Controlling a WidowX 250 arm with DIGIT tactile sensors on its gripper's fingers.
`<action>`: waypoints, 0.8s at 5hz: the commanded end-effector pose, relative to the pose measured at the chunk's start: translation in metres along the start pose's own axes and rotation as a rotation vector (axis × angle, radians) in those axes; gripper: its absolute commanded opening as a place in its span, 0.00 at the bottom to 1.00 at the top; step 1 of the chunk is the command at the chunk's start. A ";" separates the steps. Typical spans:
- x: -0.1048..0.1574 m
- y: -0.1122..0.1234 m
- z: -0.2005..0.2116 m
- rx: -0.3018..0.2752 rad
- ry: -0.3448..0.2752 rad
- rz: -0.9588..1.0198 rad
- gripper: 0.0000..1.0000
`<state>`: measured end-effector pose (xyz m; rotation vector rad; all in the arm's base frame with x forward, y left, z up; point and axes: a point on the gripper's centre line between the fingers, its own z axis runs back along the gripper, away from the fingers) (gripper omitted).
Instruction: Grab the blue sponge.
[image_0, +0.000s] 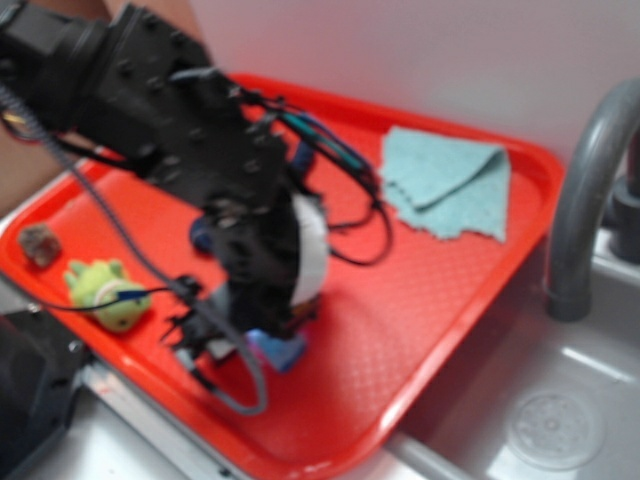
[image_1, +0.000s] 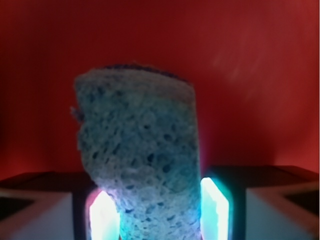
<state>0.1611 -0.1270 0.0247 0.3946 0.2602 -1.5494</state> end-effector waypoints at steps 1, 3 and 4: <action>-0.046 0.012 0.052 0.092 -0.203 0.559 0.00; -0.075 0.037 0.102 -0.039 -0.296 1.080 0.00; -0.090 0.046 0.124 -0.186 -0.208 1.297 0.00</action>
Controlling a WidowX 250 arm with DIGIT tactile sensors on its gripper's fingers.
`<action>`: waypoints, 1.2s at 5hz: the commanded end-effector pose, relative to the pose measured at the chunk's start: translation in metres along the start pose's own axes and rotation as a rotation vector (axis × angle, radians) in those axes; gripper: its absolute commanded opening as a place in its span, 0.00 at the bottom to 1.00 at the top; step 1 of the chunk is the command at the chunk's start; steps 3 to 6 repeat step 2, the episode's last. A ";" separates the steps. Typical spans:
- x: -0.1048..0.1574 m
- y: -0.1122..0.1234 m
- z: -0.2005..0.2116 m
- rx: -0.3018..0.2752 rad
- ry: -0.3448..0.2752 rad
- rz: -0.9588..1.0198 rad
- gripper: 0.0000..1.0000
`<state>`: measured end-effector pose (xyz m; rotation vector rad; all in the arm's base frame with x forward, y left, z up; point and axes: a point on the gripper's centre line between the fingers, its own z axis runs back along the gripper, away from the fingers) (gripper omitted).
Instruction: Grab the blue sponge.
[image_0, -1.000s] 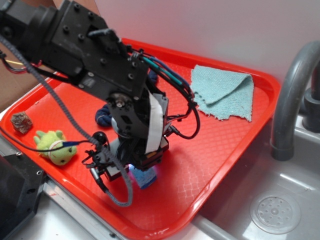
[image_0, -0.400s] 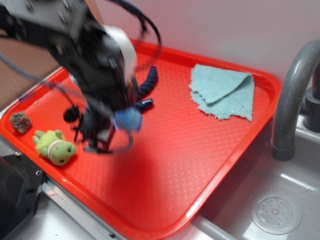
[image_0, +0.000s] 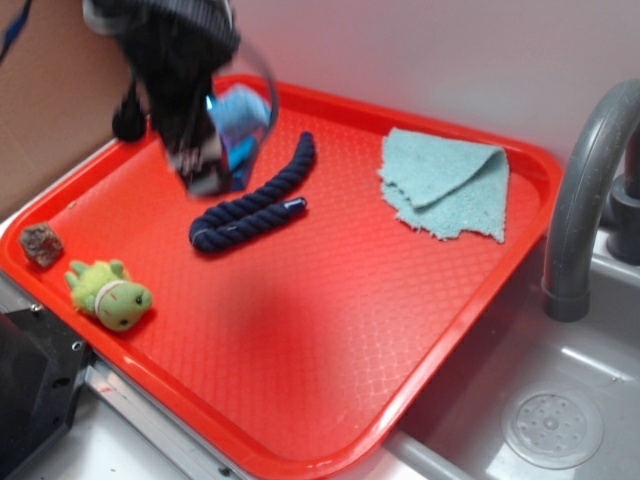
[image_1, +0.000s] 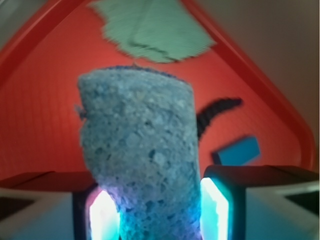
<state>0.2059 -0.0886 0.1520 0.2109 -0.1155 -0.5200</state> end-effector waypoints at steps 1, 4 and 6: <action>0.002 -0.014 0.043 -0.058 0.186 0.472 0.00; 0.004 -0.024 0.037 -0.109 0.238 0.718 0.00; 0.004 -0.024 0.037 -0.109 0.238 0.718 0.00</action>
